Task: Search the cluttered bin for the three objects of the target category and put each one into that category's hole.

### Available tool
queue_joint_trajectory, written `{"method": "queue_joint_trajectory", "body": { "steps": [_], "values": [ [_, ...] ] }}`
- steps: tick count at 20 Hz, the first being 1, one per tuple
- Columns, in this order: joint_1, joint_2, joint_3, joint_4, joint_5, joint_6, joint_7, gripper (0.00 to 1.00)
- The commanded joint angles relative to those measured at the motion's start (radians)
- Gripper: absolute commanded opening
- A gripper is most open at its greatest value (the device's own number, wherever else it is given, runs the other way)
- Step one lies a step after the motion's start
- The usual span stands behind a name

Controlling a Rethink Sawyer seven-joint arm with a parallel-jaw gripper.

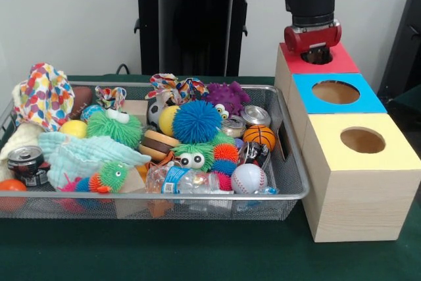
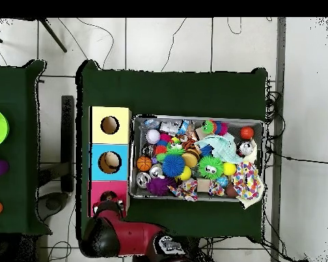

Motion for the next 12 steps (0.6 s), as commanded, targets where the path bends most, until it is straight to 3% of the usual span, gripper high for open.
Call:
{"method": "queue_joint_trajectory", "body": {
  "steps": [1,12],
  "values": [
    [0.035,0.032,-0.135,-0.009,0.067,0.143,0.179,1.00],
    [0.063,0.009,-0.159,-0.015,0.076,0.195,0.187,1.00]
  ]
}}
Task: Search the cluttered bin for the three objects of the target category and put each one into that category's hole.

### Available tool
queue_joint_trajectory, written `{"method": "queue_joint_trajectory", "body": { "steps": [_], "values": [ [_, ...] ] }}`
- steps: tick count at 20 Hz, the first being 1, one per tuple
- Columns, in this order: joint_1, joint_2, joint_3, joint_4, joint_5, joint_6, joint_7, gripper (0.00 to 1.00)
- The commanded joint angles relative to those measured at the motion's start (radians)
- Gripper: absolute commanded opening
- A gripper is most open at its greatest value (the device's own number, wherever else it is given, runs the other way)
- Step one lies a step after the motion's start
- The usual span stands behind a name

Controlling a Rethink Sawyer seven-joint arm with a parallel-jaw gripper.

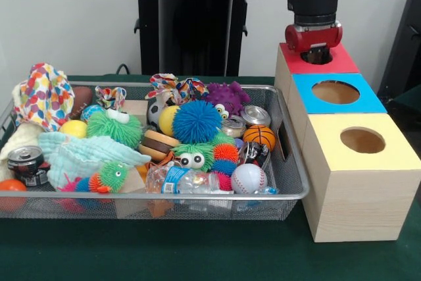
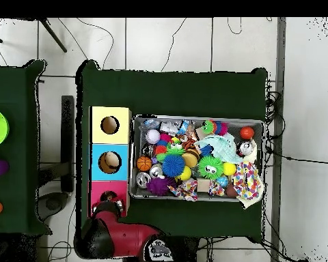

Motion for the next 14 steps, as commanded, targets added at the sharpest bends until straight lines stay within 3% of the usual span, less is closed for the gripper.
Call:
{"method": "queue_joint_trajectory", "body": {
  "steps": [1,3,4,14],
  "values": [
    [-0.019,0.019,-0.090,0.010,0.054,0.179,0.190,1.00],
    [-0.024,0.022,-0.088,0.009,0.050,0.178,0.190,1.00],
    [-0.022,0.021,-0.091,0.007,0.050,0.182,0.188,0.00],
    [-0.021,-0.002,-0.096,-0.005,0.061,0.253,0.183,0.00]
  ]
}}
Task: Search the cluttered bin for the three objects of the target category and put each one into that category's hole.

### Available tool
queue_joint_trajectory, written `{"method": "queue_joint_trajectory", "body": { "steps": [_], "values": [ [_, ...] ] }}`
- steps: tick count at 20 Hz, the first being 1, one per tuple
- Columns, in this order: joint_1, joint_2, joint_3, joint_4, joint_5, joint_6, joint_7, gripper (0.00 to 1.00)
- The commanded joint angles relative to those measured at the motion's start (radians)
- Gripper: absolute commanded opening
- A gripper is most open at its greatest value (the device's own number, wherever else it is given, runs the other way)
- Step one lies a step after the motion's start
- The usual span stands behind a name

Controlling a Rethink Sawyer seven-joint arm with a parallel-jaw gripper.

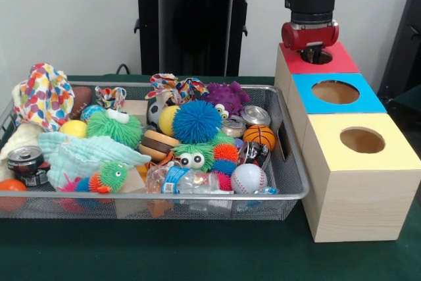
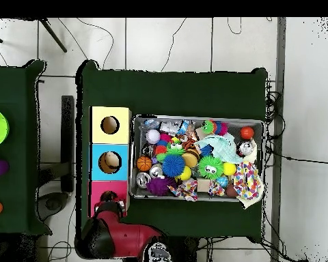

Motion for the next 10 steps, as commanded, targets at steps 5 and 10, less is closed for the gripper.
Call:
{"method": "queue_joint_trajectory", "body": {
  "steps": [5,10],
  "values": [
    [-0.001,-0.037,-0.099,-0.008,0.078,0.319,0.173,0.00],
    [0.029,-0.088,-0.127,-0.013,0.084,0.402,0.178,0.00]
  ]
}}
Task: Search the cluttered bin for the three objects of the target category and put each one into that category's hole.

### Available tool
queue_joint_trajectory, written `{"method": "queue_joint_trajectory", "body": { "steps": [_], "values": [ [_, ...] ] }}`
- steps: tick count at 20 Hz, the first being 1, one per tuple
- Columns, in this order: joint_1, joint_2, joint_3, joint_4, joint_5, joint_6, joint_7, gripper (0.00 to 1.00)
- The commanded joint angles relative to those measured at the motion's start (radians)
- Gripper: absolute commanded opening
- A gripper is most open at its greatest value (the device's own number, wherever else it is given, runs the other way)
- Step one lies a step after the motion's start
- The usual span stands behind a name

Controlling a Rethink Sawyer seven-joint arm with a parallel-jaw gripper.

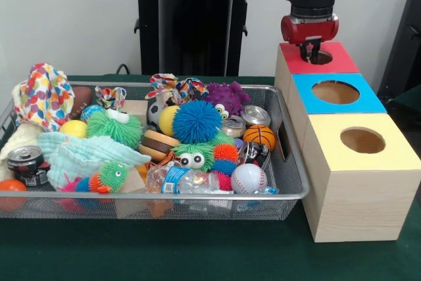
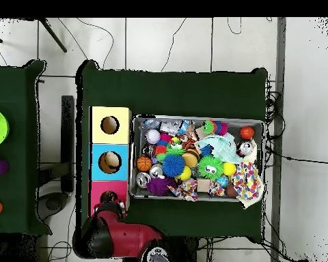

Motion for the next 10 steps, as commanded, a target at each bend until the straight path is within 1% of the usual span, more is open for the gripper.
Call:
{"method": "queue_joint_trajectory", "body": {
  "steps": [1,3,6,7,10],
  "values": [
    [0.011,-0.046,-0.103,-0.010,0.054,0.296,0.179,0.00],
    [0.013,-0.061,-0.103,-0.011,0.054,0.319,0.185,0.00],
    [0.003,-0.062,-0.088,-0.008,0.052,0.321,0.191,0.00],
    [-0.003,-0.049,-0.079,-0.013,0.053,0.313,0.192,0.00],
    [-0.023,-0.045,-0.048,-0.004,0.054,0.299,0.201,0.00]
  ]
}}
